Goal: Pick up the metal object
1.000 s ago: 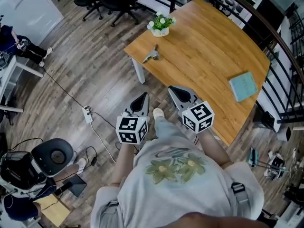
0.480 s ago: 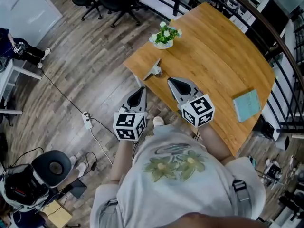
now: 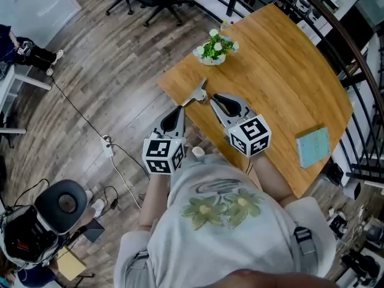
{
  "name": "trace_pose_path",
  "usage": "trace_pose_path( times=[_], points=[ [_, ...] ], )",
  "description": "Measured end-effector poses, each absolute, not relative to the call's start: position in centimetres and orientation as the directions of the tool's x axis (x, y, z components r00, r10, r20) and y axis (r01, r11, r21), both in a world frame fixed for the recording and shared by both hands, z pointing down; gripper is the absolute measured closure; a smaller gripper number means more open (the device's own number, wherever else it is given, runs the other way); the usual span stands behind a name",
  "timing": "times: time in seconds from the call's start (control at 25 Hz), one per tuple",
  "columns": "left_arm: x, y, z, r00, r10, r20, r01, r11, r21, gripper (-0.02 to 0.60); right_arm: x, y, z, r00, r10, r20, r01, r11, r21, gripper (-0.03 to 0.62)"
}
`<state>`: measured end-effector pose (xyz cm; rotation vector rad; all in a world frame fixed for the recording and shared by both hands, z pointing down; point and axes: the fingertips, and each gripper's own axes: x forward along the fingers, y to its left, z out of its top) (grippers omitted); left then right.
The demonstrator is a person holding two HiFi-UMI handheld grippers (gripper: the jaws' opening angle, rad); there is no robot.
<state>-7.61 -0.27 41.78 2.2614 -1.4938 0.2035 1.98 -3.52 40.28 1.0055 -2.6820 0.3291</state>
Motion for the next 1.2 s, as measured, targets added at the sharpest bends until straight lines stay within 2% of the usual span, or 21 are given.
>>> trace_pose_path(
  times=[0.24,0.36,1.2],
  points=[
    [-8.1,-1.5,43.1,0.398,-0.838,0.374,-0.911,-0.31,0.273,0.568,0.9,-4.9,42.3,-0.745,-0.565,0.356,-0.639,0.756,-0.138,0.436],
    [-8.2,-2.2,44.0,0.396,-0.831,0.391,-0.911,-0.302,0.281,0.568,0.5,-5.8,43.9,-0.744,-0.545,0.386,-0.633,0.76,-0.145,0.408],
    [-9.0,-3.3,49.4,0.373,-0.779,0.504,-0.919,-0.235,0.316,0.568,-1.1,-8.0,53.2,-0.733,-0.391,0.557,-0.571,0.798,-0.191,0.336]
  ],
)
